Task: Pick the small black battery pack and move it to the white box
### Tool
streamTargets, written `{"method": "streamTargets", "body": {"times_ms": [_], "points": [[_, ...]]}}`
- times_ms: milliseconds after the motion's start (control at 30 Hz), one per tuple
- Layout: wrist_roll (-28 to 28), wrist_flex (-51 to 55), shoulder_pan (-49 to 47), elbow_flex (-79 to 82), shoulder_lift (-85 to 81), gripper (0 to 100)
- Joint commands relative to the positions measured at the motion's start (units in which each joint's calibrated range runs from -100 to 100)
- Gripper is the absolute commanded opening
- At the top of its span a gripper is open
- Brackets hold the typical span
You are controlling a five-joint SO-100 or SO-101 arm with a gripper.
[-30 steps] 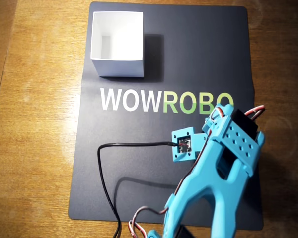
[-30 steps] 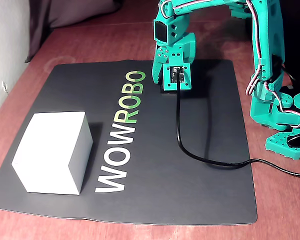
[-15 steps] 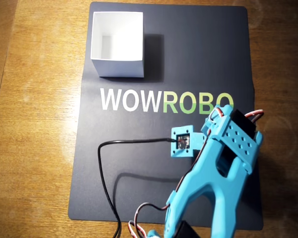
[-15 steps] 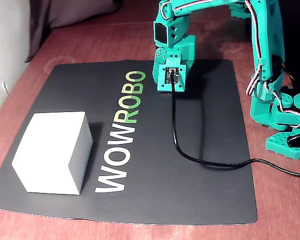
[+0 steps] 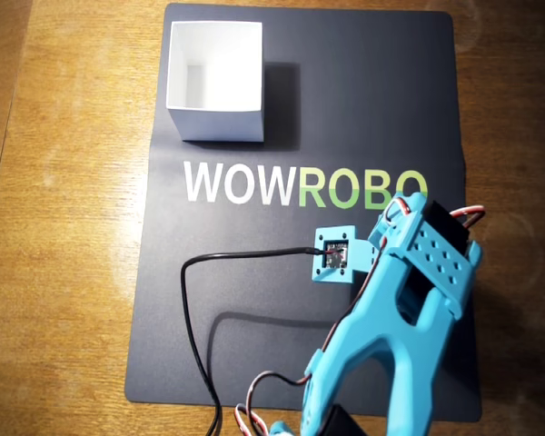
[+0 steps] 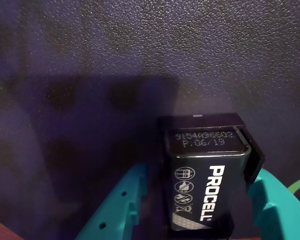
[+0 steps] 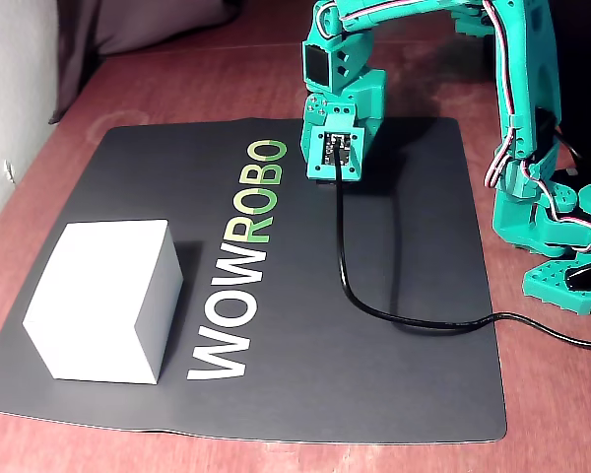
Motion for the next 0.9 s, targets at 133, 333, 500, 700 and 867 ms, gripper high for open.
{"method": "streamTargets", "body": {"times_ms": [133, 333, 500, 700, 867], "points": [[0.1, 0.3, 0.7, -2.0, -0.2, 22], [0.2, 0.3, 0.7, -1.8, -0.2, 22], [0.2, 0.3, 2.0, -1.4, -0.2, 22], [0.2, 0.4, 2.9, -1.4, -0.2, 22], [0.2, 2.2, 2.2, -1.4, -0.1, 22]]}}
